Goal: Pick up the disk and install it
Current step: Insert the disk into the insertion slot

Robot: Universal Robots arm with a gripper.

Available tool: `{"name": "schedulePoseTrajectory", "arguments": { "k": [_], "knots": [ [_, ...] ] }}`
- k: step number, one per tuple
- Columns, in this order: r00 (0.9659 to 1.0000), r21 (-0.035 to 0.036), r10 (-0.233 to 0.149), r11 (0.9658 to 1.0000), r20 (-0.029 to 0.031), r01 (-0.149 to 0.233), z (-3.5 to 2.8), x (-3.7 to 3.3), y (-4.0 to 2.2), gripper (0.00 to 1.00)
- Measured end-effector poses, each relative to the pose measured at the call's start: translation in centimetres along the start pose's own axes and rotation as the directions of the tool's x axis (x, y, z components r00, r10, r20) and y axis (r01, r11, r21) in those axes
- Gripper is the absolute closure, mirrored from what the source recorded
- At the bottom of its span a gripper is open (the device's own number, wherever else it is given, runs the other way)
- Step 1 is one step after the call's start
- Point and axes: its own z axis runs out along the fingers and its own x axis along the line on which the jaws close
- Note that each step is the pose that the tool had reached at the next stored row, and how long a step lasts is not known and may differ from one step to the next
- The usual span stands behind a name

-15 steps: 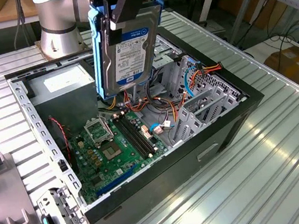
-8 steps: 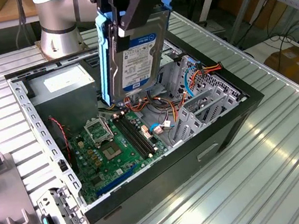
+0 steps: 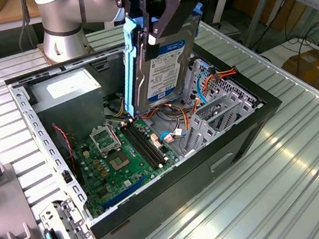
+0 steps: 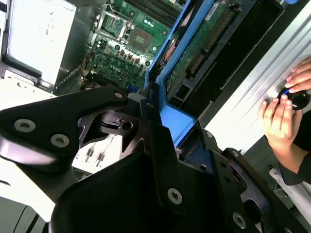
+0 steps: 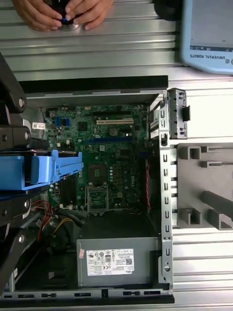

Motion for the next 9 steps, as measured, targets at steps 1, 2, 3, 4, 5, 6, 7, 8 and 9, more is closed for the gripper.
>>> {"name": "schedulePoseTrajectory", "arguments": {
  "k": [1, 2, 3, 4, 5, 6, 7, 8, 9],
  "knots": [
    [1.0, -0.0002, 0.0, 1.0, -0.0002, 0.0, -0.01, -0.03, -0.66, 0.63],
    [1.0, -0.0003, 0.0, 1.0, -0.0001, 0.0, -0.02, -0.06, -1.18, 0.63],
    [1.0, -0.0003, 0.0, 1.0, -0.0001, 0.0, -0.02, -0.07, -1.52, 0.63],
    [1.0, -0.0005, 0.0, 1.0, -0.0001, 0.0, -0.02, -0.1, -2.19, 0.63],
    [1.0, -0.0005, 0.0, 1.0, -0.0001, 0.0, -0.03, -0.13, -2.79, 0.63],
    [1.0, -0.0006, 0.0, 1.0, -0.0002, 0.0, -0.04, -0.15, -3.26, 0.63],
    [1.0, -0.0005, 0.0, 1.0, -0.0001, 0.0, -0.04, -0.16, -3.54, 0.63],
    [1.0, -0.0005, 0.0, 1.0, -0.0001, 0.0, -0.04, -0.17, -3.89, 0.63],
    [1.0, -0.0006, 0.0, 1.0, -0.0003, 0.0, -0.05, -0.16, -4.09, 0.63]
  ]
}}
